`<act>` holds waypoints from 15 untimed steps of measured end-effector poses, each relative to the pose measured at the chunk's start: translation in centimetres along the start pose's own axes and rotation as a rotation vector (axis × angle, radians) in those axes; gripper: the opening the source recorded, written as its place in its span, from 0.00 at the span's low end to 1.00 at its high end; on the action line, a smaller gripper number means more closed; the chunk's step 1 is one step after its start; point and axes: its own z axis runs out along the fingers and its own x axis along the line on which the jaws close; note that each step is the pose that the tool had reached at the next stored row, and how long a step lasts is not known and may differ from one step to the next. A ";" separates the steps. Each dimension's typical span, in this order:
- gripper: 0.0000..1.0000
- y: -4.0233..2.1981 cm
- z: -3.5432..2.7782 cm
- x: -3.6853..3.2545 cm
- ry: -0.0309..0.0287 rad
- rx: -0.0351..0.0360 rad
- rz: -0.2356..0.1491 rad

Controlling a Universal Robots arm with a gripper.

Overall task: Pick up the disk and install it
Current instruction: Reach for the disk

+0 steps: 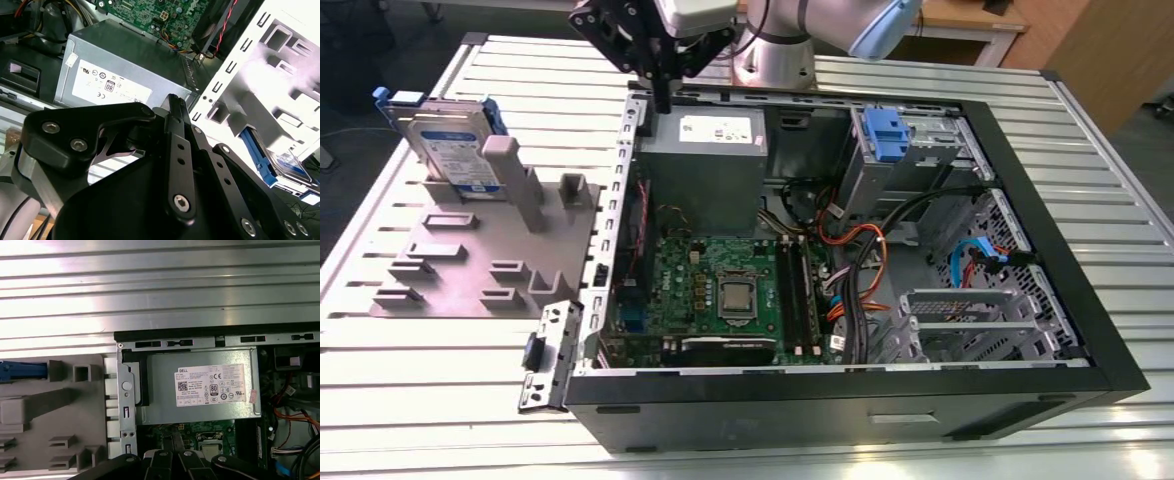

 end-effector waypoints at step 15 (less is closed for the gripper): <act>0.11 -0.05 0.01 0.61 0.0003 0.0001 0.000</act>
